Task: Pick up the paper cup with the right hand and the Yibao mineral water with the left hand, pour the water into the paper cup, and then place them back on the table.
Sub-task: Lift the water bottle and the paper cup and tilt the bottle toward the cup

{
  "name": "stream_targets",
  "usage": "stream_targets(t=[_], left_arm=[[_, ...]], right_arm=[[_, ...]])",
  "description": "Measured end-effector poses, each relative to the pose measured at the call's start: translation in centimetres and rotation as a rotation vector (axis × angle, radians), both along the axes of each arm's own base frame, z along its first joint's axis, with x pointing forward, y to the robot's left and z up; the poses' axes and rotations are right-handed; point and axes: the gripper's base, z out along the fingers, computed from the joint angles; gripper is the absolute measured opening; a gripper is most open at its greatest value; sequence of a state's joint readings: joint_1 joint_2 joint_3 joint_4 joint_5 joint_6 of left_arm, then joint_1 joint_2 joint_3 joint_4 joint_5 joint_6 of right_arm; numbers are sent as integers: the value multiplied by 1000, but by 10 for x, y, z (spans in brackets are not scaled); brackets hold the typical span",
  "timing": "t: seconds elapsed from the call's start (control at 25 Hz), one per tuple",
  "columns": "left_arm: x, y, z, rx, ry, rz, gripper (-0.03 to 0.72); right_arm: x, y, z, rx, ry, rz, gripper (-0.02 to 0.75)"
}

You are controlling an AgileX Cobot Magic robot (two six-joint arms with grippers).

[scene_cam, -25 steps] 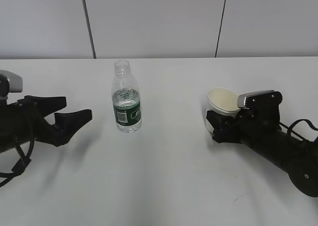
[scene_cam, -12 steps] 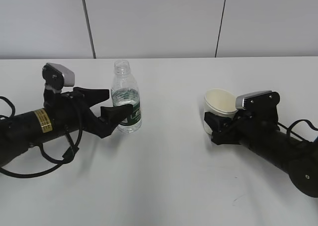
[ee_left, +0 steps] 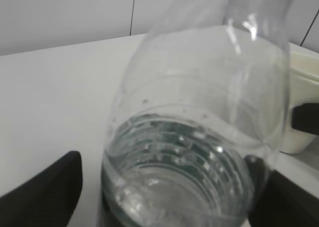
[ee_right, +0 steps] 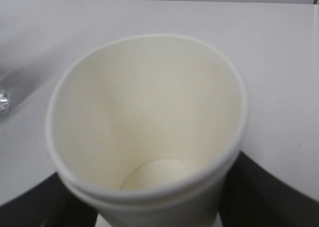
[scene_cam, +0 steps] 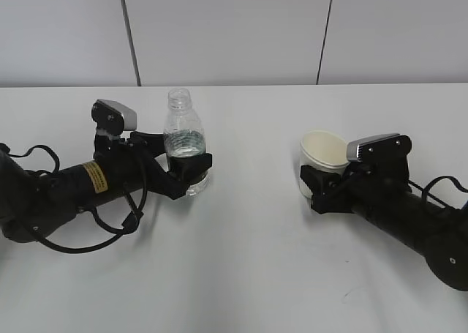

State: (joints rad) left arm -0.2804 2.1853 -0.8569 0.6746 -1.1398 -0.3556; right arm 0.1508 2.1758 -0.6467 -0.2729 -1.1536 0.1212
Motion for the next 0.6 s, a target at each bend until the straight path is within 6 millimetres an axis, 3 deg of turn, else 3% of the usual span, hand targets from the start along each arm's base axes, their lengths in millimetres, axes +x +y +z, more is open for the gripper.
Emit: stream_targets(t=[0.28,0.6], left_arm=[[8,-4,1,-11,-18,11,574],[8,-4,2,-18,-27,9,410]], right_arm=[[0,0,0,0,0,0,491],[-1,1,0,-2,0,19,491]])
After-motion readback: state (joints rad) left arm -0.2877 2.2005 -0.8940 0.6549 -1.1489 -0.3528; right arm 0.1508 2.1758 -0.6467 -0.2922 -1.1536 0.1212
